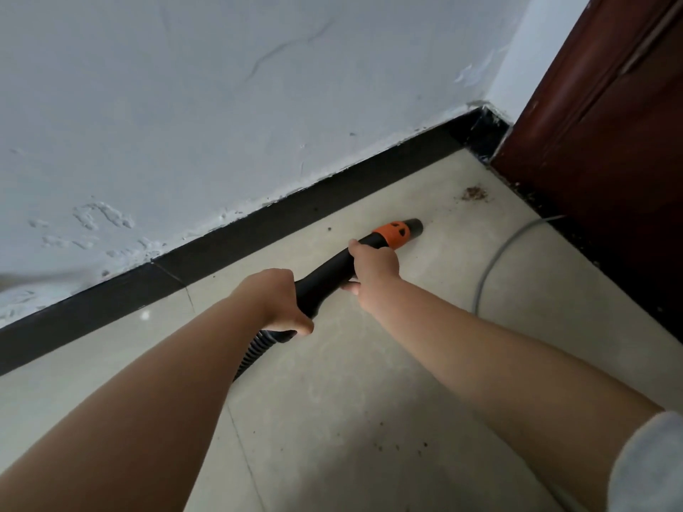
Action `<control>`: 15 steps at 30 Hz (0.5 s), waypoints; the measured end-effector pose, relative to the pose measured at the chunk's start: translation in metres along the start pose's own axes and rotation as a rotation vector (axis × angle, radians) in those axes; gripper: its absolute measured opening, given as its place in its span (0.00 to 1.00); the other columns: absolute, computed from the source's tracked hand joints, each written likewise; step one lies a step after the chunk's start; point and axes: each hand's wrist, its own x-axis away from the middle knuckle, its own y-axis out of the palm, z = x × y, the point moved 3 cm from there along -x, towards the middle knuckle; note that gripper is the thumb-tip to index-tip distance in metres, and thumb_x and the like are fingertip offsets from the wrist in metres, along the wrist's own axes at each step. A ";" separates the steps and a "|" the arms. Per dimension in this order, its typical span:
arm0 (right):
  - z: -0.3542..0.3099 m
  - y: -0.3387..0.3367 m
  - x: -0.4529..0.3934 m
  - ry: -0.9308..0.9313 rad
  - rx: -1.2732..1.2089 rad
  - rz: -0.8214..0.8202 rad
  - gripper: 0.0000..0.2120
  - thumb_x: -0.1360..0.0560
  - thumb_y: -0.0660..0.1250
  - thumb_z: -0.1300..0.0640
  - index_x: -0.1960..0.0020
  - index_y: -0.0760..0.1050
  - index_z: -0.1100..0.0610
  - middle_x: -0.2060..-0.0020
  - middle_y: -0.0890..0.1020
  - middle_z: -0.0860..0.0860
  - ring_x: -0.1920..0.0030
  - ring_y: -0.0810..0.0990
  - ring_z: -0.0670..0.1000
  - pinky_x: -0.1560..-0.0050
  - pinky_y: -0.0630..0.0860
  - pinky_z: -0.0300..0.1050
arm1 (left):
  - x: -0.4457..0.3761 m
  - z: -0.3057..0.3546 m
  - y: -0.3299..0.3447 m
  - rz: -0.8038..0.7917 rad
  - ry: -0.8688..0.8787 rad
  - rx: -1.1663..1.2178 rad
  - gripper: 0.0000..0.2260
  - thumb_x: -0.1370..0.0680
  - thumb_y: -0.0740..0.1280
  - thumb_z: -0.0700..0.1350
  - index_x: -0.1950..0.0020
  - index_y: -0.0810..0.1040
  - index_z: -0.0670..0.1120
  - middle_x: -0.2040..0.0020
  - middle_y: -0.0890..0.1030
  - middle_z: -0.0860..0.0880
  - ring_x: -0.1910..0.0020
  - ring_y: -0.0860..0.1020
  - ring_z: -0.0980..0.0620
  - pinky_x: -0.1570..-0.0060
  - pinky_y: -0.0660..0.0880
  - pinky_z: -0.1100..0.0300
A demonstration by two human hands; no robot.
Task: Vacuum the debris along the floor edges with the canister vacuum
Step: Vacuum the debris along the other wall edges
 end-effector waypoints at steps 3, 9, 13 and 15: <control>0.000 -0.001 -0.002 -0.033 0.030 0.035 0.24 0.23 0.65 0.57 0.31 0.61 0.61 0.40 0.75 0.59 0.41 0.76 0.61 0.43 0.77 0.54 | 0.001 0.000 0.004 0.038 0.011 0.073 0.18 0.34 0.72 0.50 0.49 0.71 0.47 0.62 0.73 0.52 0.59 0.74 0.51 0.65 0.68 0.62; 0.039 0.060 0.030 0.030 0.003 -0.077 0.28 0.26 0.68 0.59 0.30 0.60 0.60 0.38 0.74 0.59 0.40 0.76 0.61 0.41 0.76 0.55 | 0.026 -0.081 0.000 -0.016 -0.092 0.127 0.16 0.35 0.73 0.42 0.51 0.71 0.49 0.59 0.76 0.51 0.56 0.76 0.50 0.59 0.71 0.60; 0.076 0.115 0.069 0.125 -0.011 -0.188 0.28 0.26 0.67 0.63 0.30 0.59 0.59 0.40 0.75 0.57 0.42 0.77 0.59 0.40 0.75 0.53 | 0.058 -0.156 0.008 -0.050 -0.213 0.129 0.16 0.37 0.72 0.40 0.53 0.72 0.50 0.59 0.77 0.51 0.56 0.76 0.50 0.58 0.72 0.60; 0.096 0.137 0.092 0.172 -0.008 -0.238 0.29 0.26 0.65 0.66 0.29 0.57 0.59 0.40 0.74 0.57 0.42 0.76 0.58 0.39 0.74 0.51 | 0.077 -0.190 0.021 -0.078 -0.281 0.125 0.16 0.37 0.72 0.40 0.53 0.72 0.50 0.60 0.77 0.52 0.57 0.76 0.51 0.60 0.71 0.61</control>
